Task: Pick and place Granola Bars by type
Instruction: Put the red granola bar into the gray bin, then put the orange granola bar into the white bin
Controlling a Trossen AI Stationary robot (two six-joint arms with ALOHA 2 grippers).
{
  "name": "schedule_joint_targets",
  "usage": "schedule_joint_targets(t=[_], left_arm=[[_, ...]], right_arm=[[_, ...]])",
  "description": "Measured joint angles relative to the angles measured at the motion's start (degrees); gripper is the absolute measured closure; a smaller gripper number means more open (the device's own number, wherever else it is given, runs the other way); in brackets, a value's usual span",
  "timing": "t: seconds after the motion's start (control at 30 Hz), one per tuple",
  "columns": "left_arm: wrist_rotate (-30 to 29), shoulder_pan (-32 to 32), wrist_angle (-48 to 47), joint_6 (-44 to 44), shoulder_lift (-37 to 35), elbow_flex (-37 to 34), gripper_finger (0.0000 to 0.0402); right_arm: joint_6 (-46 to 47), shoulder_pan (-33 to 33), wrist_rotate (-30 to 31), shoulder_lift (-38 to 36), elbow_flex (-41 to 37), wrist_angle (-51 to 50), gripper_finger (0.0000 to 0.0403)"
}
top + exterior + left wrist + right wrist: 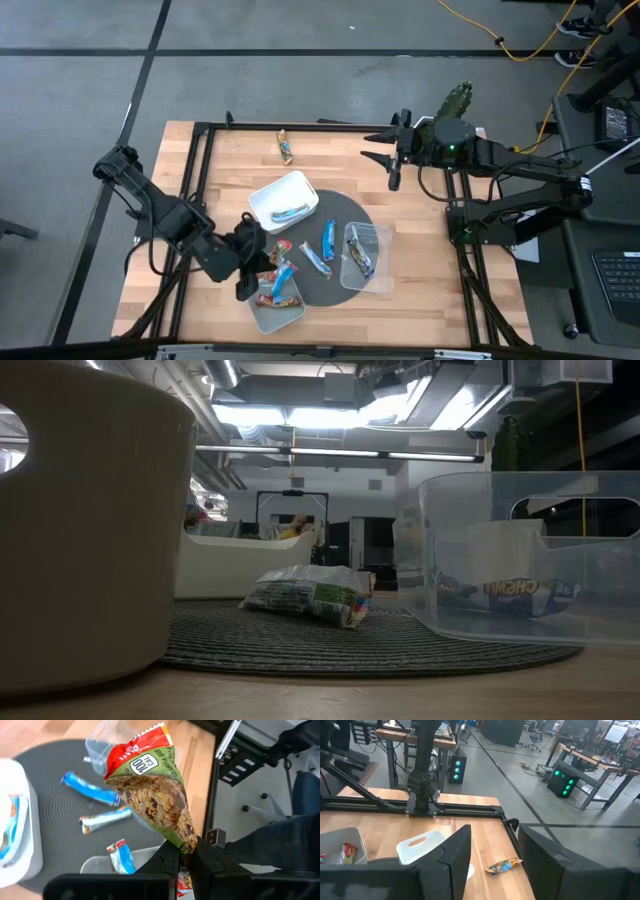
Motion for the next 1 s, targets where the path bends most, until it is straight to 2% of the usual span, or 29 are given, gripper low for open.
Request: schedule_joint_targets(t=[0.23,0.7,0.83,1.0], left_arm=[[1.4,-0.1,-0.7,-4.6,0.2,0.0,0.0347],[1.2,-1.0,-0.7,-6.7,0.2,0.0,0.0195],[-0.3,-0.9,-0.8,-6.6,0.2,0.0,0.0183],[-2.1,-1.0,-1.8,-6.4,0.2,0.0,0.0186]], right_arm=[[0.1,0.0,0.0,0.0,0.0,0.0,0.0236],[-0.1,0.0,-0.9,0.0,0.0,-0.1,0.0236],[-0.1,0.0,-1.0,0.0,0.0,-0.1,0.0236],[-0.1,0.0,-1.0,0.0,0.0,-0.1,0.0236]])
